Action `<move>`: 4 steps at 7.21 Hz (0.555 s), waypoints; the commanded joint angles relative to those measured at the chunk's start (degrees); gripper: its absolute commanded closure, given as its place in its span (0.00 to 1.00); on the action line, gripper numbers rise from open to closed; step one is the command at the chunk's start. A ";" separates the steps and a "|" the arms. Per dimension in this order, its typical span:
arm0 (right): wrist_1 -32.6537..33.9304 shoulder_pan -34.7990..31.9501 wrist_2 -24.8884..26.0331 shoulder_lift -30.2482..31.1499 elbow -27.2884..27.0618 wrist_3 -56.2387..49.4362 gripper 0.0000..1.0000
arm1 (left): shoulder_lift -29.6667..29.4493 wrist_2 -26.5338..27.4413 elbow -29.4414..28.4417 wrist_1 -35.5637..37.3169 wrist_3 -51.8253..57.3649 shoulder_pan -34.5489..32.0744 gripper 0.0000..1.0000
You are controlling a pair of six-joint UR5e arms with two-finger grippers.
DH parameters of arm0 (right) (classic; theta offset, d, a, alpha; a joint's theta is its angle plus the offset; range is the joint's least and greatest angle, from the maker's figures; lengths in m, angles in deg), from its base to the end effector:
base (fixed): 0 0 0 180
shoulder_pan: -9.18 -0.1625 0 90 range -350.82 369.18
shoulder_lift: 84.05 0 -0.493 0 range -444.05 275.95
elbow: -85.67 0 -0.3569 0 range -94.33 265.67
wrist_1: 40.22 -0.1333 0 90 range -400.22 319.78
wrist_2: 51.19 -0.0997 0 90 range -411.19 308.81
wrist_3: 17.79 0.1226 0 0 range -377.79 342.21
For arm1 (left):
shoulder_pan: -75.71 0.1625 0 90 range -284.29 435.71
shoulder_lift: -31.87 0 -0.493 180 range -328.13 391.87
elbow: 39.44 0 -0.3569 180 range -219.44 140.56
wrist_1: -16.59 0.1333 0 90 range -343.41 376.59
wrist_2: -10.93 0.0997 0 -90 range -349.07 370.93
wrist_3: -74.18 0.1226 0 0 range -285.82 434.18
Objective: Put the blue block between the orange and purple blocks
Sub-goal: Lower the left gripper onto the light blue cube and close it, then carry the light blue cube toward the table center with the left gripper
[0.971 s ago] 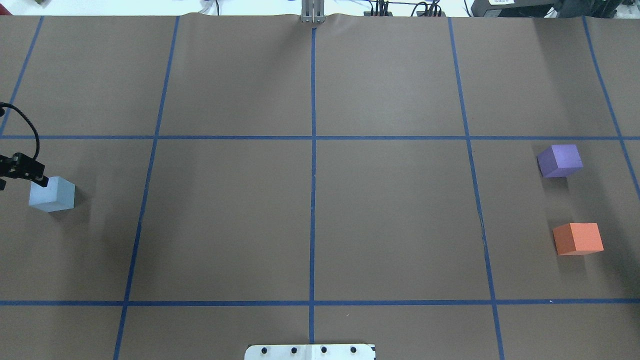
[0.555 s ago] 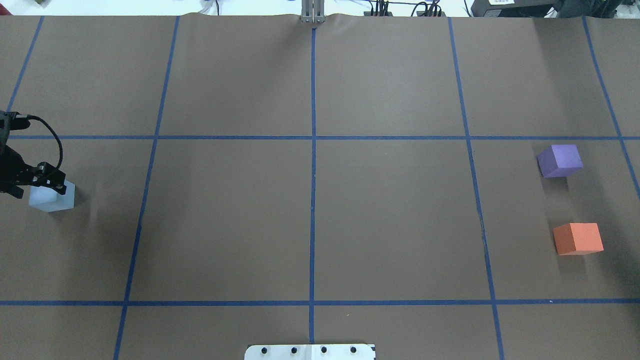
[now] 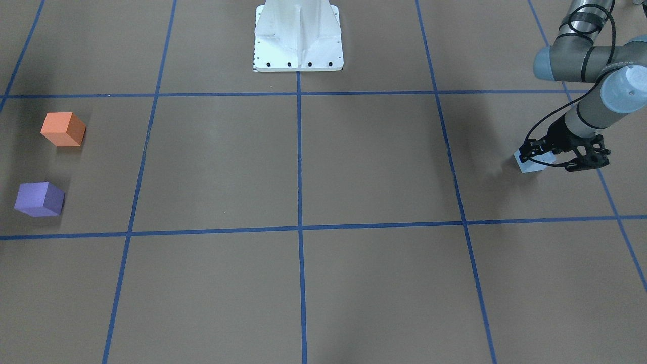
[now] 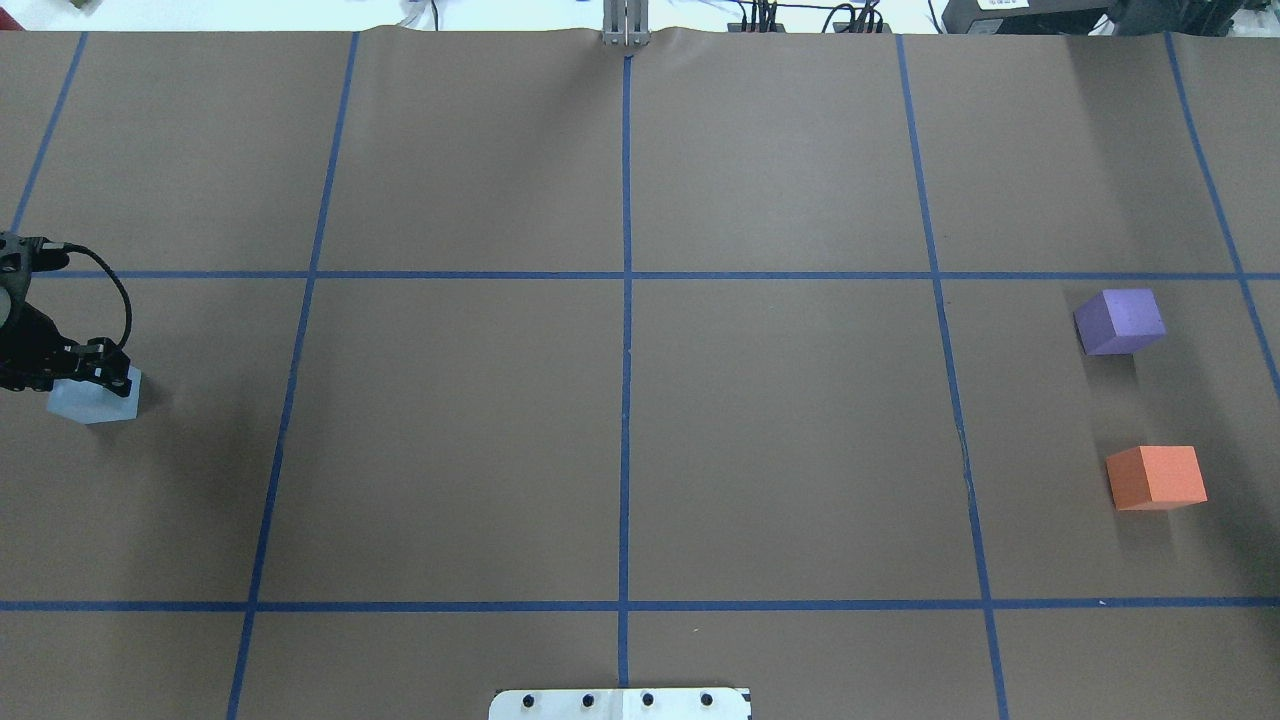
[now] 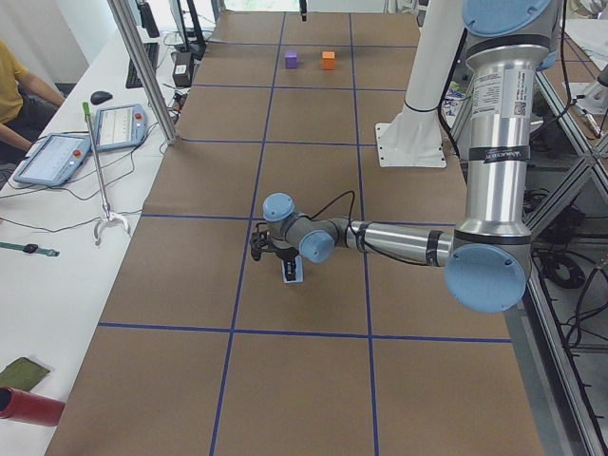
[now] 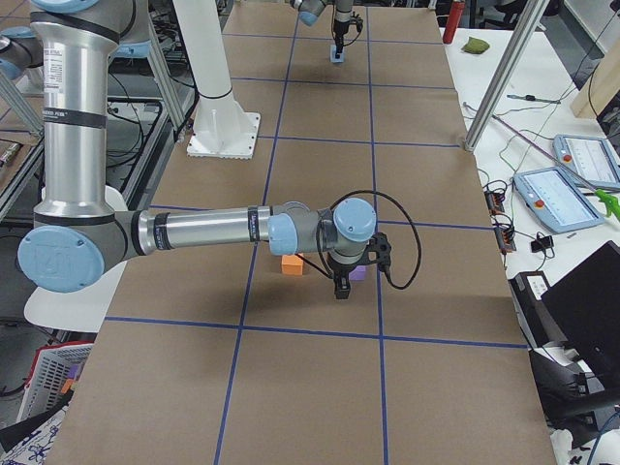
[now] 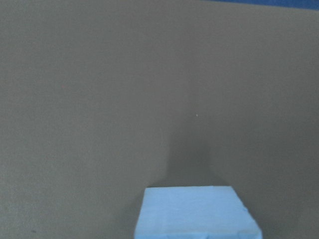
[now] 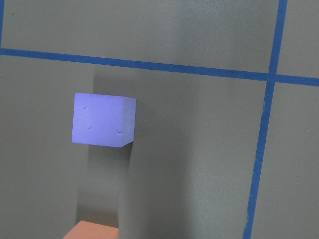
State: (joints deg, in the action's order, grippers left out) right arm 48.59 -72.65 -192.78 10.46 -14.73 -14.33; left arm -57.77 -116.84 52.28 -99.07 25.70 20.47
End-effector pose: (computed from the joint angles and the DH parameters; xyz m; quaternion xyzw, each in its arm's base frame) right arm -0.0235 -0.4256 0.6806 0.0113 -0.4377 -0.0638 0.8968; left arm 0.2296 -0.4329 0.6881 -0.0438 0.3821 -0.0348 0.9224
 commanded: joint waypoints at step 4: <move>-4.32 0.44 -0.26 0.58 0.03 -0.04 0.00 | -15.94 -5.65 8.92 1.22 -22.20 6.06 1.00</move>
State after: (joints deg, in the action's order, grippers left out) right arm 46.04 -72.51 -193.00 10.70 -14.85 -14.43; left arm -66.83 -122.32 60.12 -97.94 11.58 22.51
